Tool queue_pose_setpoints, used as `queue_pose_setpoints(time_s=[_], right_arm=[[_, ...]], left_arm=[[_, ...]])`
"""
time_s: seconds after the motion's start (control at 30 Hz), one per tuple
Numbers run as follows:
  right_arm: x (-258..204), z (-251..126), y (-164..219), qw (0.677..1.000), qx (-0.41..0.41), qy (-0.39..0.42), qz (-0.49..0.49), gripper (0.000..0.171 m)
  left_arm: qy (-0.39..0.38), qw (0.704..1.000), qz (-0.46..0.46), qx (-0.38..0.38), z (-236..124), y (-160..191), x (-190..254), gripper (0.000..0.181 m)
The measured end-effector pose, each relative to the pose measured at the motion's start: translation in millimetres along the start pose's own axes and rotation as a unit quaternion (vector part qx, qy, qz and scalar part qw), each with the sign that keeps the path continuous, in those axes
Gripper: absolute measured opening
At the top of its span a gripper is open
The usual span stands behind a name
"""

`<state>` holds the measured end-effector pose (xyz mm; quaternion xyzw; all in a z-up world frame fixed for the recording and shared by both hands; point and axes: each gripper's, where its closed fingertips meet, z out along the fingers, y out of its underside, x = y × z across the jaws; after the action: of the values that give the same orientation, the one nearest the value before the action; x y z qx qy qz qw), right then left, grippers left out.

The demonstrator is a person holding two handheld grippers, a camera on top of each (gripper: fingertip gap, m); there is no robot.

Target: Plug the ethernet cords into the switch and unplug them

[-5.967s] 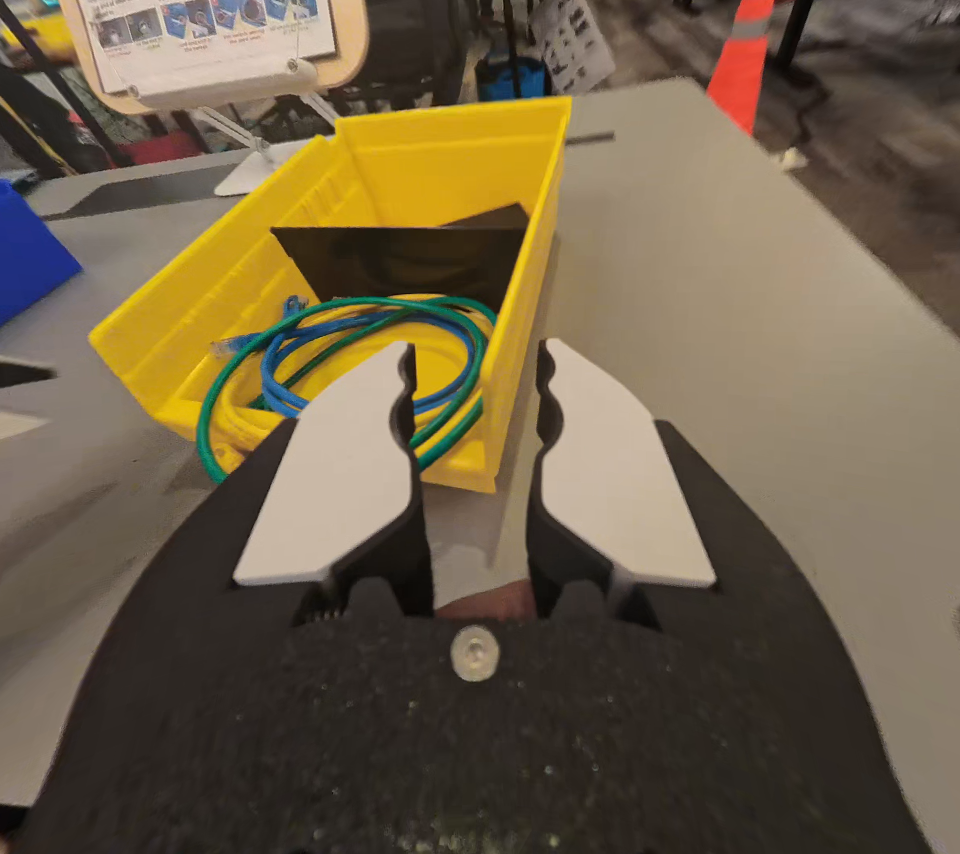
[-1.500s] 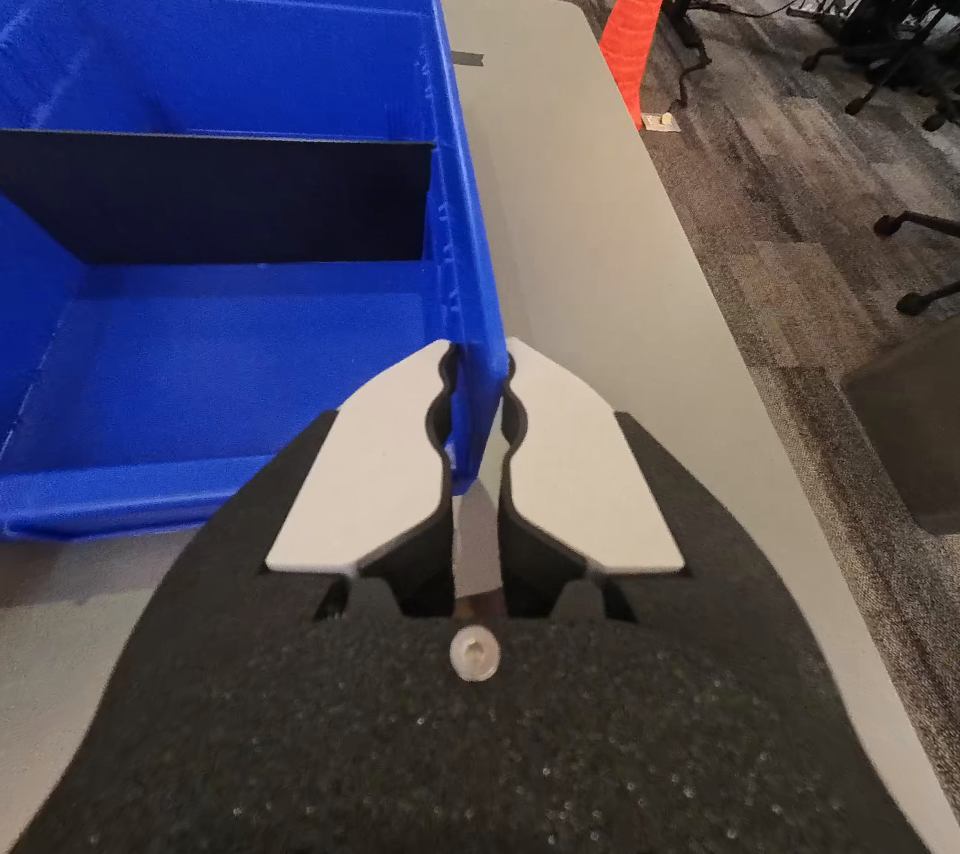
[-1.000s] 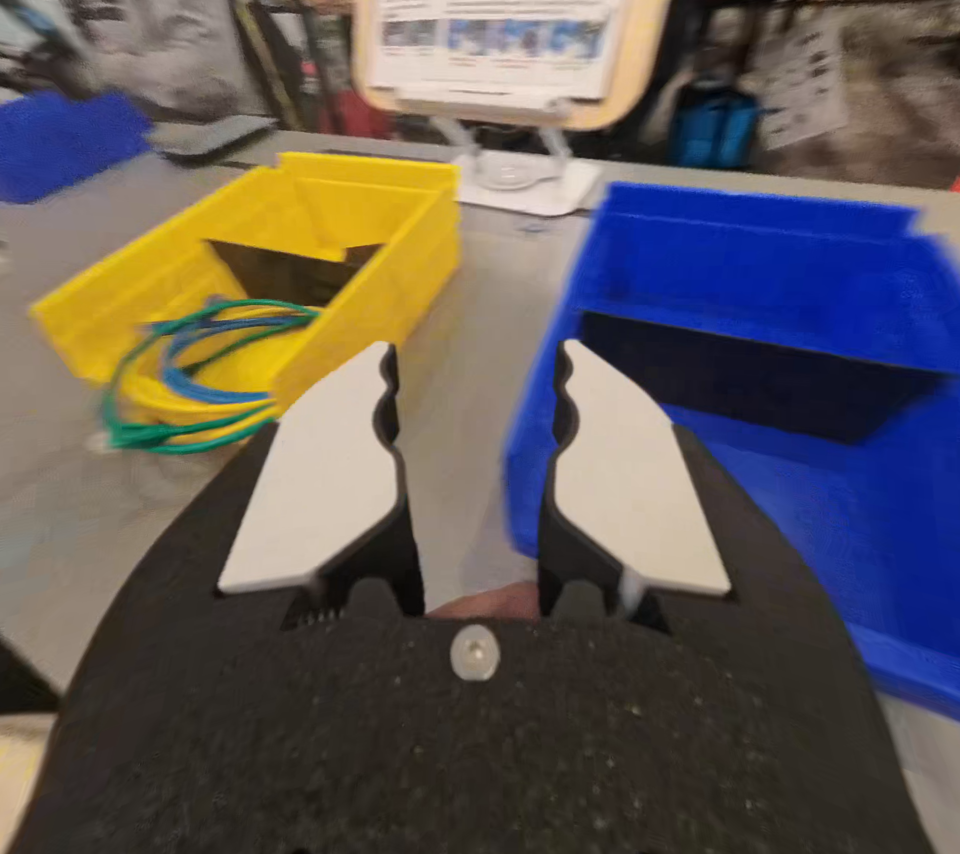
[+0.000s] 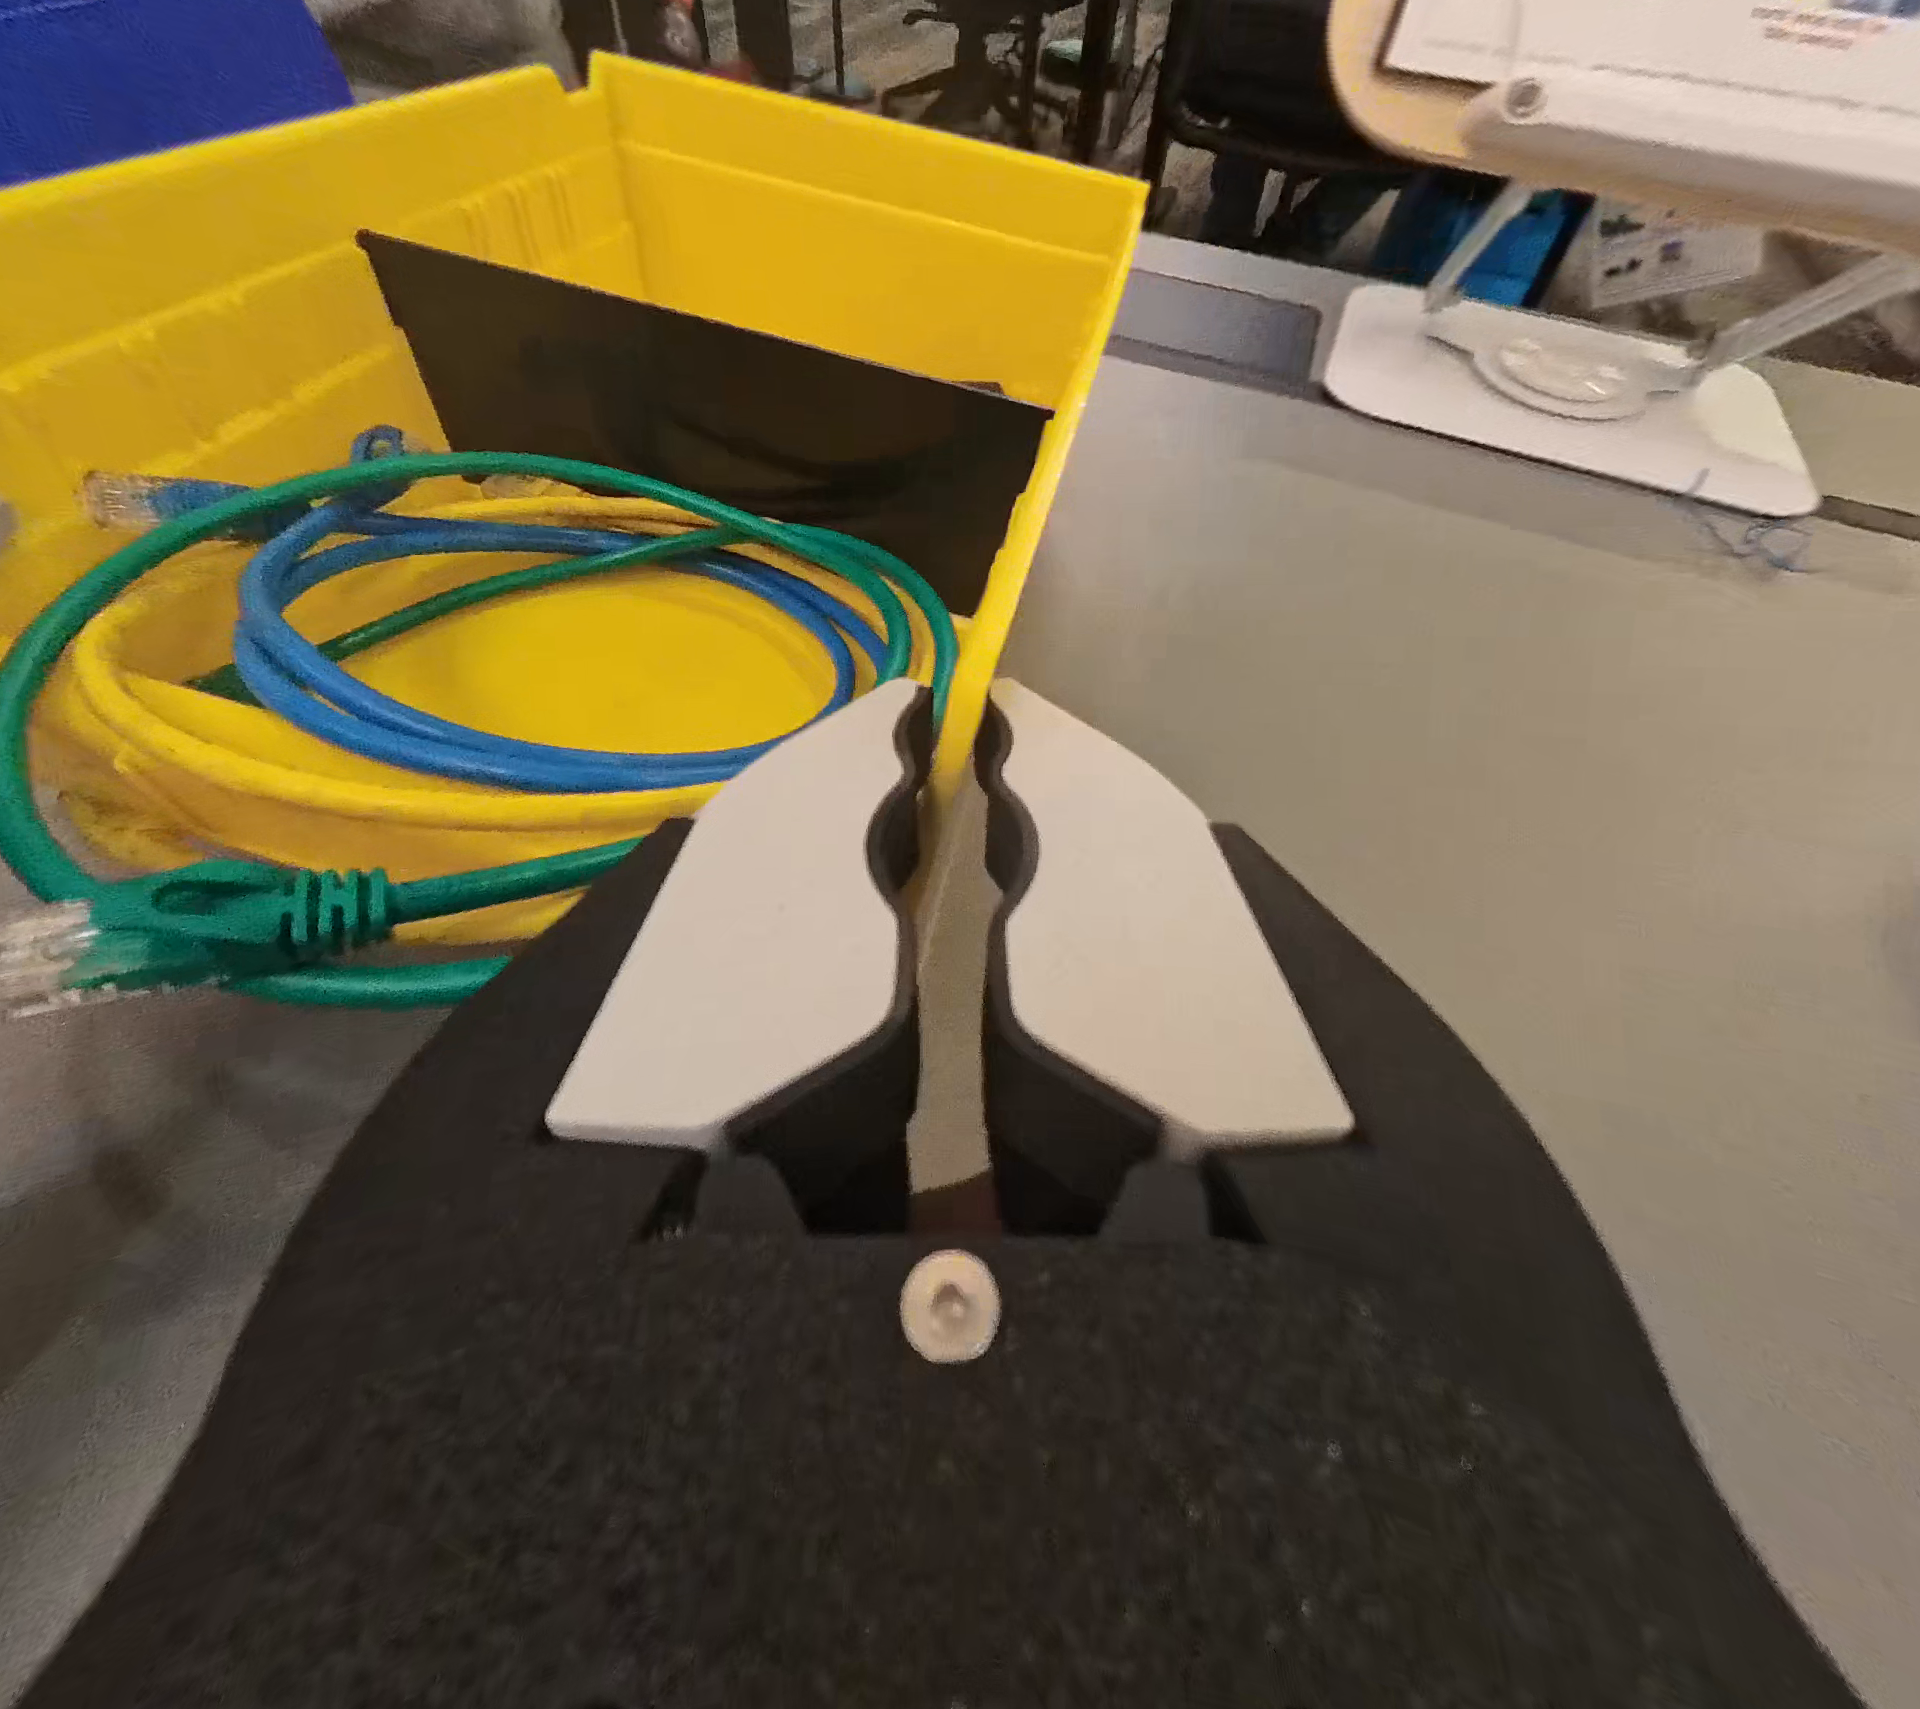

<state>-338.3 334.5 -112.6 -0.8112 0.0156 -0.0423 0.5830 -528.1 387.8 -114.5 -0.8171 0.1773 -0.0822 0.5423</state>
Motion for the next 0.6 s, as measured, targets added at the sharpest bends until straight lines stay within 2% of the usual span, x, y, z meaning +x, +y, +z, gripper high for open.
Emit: queue_pose_setpoints(time_s=[0.2,0.37,0.47,0.6], right_arm=[[-31.9,29.8,17.4,0.999,-0.041,-0.006,0.015,0.008],[-39.3,29.5,20.5,0.996,-0.056,-0.070,0.014,0.013],[-35.2,13.6,23.3,0.986,-0.086,-0.142,-0.003,0.023],[-12.2,-47.0,27.3,0.955,-0.088,-0.282,-0.010,0.032]], left_arm=[[0.010,0.999,-0.041,-0.031,35.7,27.4,-29.9,0.002],[0.031,0.996,-0.075,-0.035,44.1,25.3,-32.6,0.003],[0.057,0.991,-0.116,-0.032,35.0,19.3,-28.9,0.015],[0.090,0.977,-0.191,0.036,3.8,-6.5,-28.8,0.023]])
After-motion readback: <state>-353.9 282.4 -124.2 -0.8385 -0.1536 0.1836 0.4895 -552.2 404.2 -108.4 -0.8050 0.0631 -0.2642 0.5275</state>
